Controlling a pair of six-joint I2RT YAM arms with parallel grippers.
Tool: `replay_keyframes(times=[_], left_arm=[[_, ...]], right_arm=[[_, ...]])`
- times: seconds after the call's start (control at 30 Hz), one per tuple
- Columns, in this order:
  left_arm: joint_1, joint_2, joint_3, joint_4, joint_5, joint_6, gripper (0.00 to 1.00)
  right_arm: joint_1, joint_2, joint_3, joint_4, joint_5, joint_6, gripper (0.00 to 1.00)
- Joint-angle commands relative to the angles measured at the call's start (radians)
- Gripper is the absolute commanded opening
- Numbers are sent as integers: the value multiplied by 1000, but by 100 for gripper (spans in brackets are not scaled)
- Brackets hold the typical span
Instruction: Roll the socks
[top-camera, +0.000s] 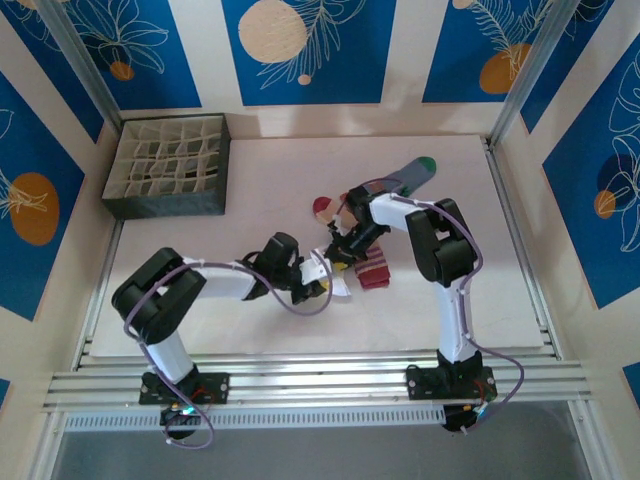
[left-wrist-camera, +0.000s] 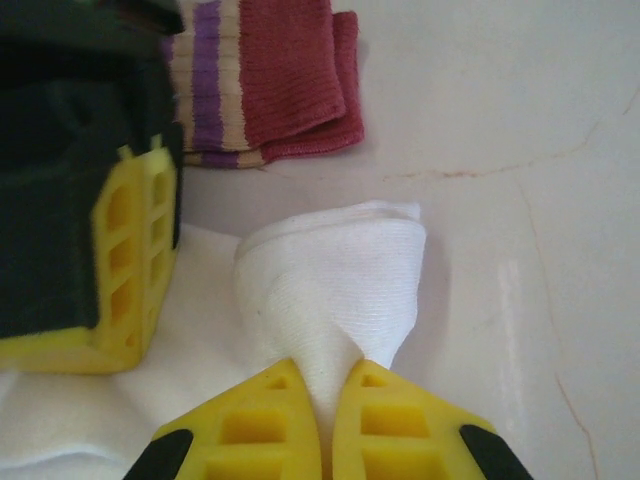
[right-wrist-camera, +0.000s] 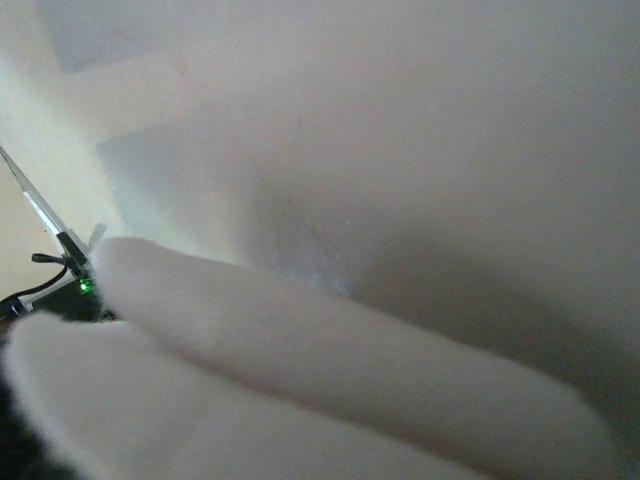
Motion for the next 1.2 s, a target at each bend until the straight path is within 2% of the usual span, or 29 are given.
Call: replay_keyframes(times=[0.0,0.13,0.23,0.37,0.53,0.8,0.87,0.93,1.1,1.17], left_arm=[[45,81,39,-247,209,-99,0],[92,137,114,-322,239,-125,0],[104,163,153,-371,227,-117,0],[116,199,188,-410,205,-125,0],[134,227,188,-377,158,-183,0],[162,260,198,-346,124,-275,3],[164,267,207,-356,110,-283,3],[166,272,211,-358,95,-296,5],[168,258,199,-336,73,-305,7],[168,240,183,-314,59,-299,12]], right_arm=[[-34,-65,-63,124,76,-13,17],[-36,-158,-137,191,57,-8,32],[-42,-212,-196,235,35,-2,37],[-45,-276,-270,300,2,-3,39],[-41,-328,-349,356,-63,-6,40],[-11,-330,-418,374,-47,15,40],[0,-318,-419,373,-35,24,39],[10,-307,-413,369,-26,33,34],[30,-265,-367,297,51,42,9],[31,-239,-343,254,80,41,5]])
